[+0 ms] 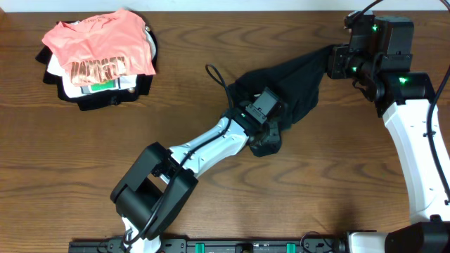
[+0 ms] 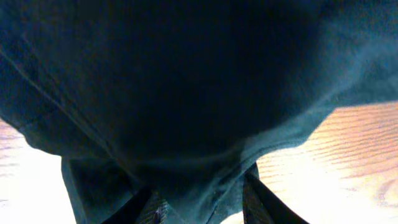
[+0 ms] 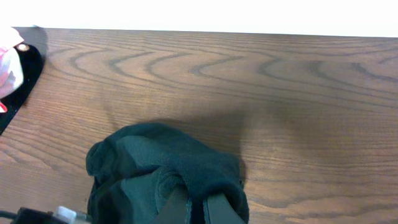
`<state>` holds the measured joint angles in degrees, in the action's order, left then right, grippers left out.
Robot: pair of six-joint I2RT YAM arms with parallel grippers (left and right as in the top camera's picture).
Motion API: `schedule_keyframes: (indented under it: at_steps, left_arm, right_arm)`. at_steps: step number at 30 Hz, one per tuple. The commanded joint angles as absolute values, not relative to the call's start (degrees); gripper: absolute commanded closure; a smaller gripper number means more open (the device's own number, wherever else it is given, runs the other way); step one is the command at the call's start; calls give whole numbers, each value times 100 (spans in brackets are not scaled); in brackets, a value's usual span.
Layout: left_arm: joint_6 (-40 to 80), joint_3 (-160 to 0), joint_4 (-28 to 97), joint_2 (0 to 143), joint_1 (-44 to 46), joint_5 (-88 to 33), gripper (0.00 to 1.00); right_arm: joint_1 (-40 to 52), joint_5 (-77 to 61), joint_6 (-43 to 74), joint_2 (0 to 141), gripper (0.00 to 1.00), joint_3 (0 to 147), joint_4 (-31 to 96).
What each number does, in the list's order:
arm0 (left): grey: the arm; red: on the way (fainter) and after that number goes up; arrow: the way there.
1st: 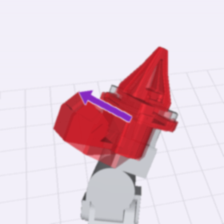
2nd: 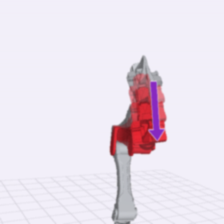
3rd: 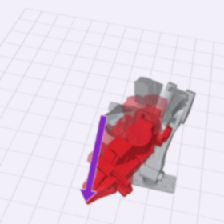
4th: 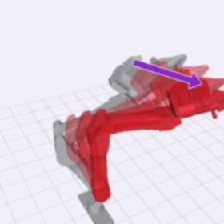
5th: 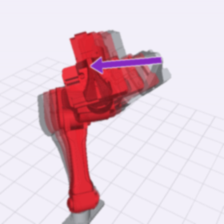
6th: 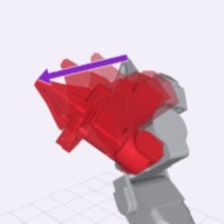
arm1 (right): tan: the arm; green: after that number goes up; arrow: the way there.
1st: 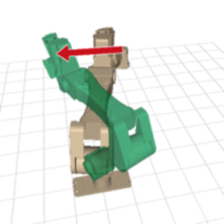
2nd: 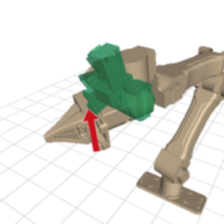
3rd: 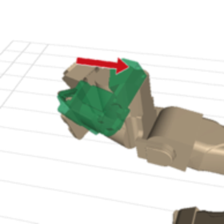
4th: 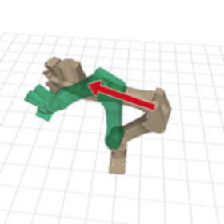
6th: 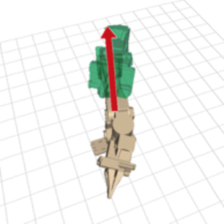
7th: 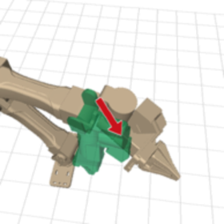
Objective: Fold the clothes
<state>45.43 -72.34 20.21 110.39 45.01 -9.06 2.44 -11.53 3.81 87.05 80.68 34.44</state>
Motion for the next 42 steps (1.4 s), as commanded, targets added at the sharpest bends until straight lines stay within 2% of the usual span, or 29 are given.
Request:
schedule_keyframes:
  at_steps: [1, 8, 9, 17, 24, 32, 42]
  left_arm:
    - [4595, -7135, 1979, 11227, 4602, -617, 60]
    - [4547, -7135, 1935, 11281, 4606, -526, 92]
    - [4545, -7135, 1935, 11281, 4606, -493, 94]
    - [3535, -7273, 1955, 11026, 4274, -233, 94]
    - [2803, -7546, 2244, 9817, 3463, -231, 94]
    - [2783, -7553, 2150, 8215, 2681, -228, 94]
    - [2657, -7553, 2025, 7129, 2615, -231, 94]
  right_arm:
    - [187, -1135, 336, 8700, 96, 8088, 3409]
    - [187, -1135, 336, 8700, 96, 8088, 3409]
    - [187, -1133, 336, 8700, 96, 8088, 3409]
    - [86, -1135, 340, 8700, 97, 8088, 3476]
    - [-169, -1138, 377, 8678, 98, 8088, 3642]
    - [-445, -1380, 263, 8230, 97, 8093, 3546]
    - [-447, -1398, -178, 7397, 96, 8093, 3575]
